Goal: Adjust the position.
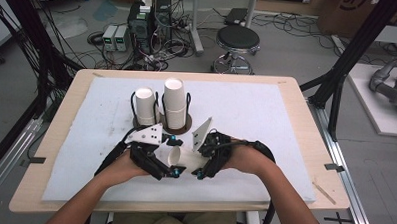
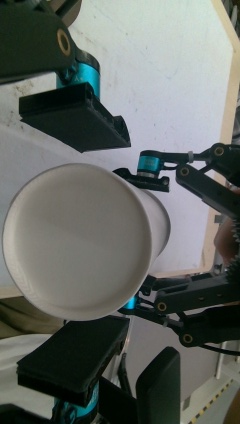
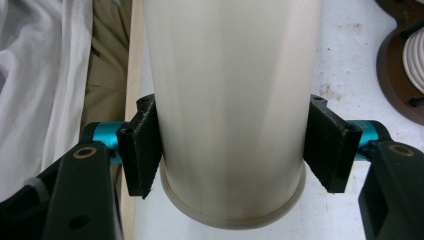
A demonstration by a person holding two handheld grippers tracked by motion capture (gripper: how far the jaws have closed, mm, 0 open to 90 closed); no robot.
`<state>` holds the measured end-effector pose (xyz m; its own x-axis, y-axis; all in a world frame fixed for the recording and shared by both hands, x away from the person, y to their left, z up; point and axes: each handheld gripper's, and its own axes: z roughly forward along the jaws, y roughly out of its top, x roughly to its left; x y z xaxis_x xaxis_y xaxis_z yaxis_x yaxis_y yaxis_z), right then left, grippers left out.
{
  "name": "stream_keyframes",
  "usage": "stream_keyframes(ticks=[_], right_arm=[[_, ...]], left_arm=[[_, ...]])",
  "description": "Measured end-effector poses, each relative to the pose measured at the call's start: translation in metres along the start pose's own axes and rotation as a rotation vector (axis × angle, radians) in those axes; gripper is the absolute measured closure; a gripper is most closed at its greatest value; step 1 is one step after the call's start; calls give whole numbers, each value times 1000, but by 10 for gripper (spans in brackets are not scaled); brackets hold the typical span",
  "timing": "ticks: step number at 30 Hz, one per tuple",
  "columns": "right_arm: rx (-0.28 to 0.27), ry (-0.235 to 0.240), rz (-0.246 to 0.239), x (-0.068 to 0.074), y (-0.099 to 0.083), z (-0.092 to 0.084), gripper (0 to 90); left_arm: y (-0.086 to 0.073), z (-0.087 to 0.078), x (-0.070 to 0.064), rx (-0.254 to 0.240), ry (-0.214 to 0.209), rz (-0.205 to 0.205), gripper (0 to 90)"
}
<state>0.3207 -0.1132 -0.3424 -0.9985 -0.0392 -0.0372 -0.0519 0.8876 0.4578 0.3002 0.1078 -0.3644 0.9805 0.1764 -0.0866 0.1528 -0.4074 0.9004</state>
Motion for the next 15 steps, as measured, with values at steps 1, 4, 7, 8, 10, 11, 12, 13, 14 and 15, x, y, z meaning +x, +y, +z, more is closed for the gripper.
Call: stream_keyframes(ticks=[1, 4, 7, 8, 10, 11, 12, 13, 14, 15], right_arm=[[5, 1, 0, 0, 0, 0, 327], [20, 4, -2, 0, 1, 1, 325], [39, 6, -4, 1, 1, 4, 324], [42, 10, -4, 1, 1, 4, 324], [44, 9, -5, 1, 1, 4, 324], [46, 12, -1, 1, 1, 5, 324], [47, 17, -4, 1, 1, 5, 324], [47, 17, -4, 1, 1, 5, 324], [53, 14, -4, 1, 1, 6, 324], [57, 15, -7, 1, 1, 6, 324]], left_arm=[[0, 1, 0, 4, 0, 1, 176], [-1, 3, 1, 18, -4, -1, 197], [-1, 5, 1, 28, -6, 1, 220], [-1, 6, 1, 29, -9, -2, 229], [-2, 7, 2, 34, -11, -4, 246], [-2, 8, 2, 38, -11, -4, 246], [-2, 9, 2, 45, -11, -5, 270], [-2, 9, 2, 45, -11, -5, 272], [-3, 9, 2, 48, -13, -4, 283], [-3, 10, 2, 47, -18, -5, 293]])
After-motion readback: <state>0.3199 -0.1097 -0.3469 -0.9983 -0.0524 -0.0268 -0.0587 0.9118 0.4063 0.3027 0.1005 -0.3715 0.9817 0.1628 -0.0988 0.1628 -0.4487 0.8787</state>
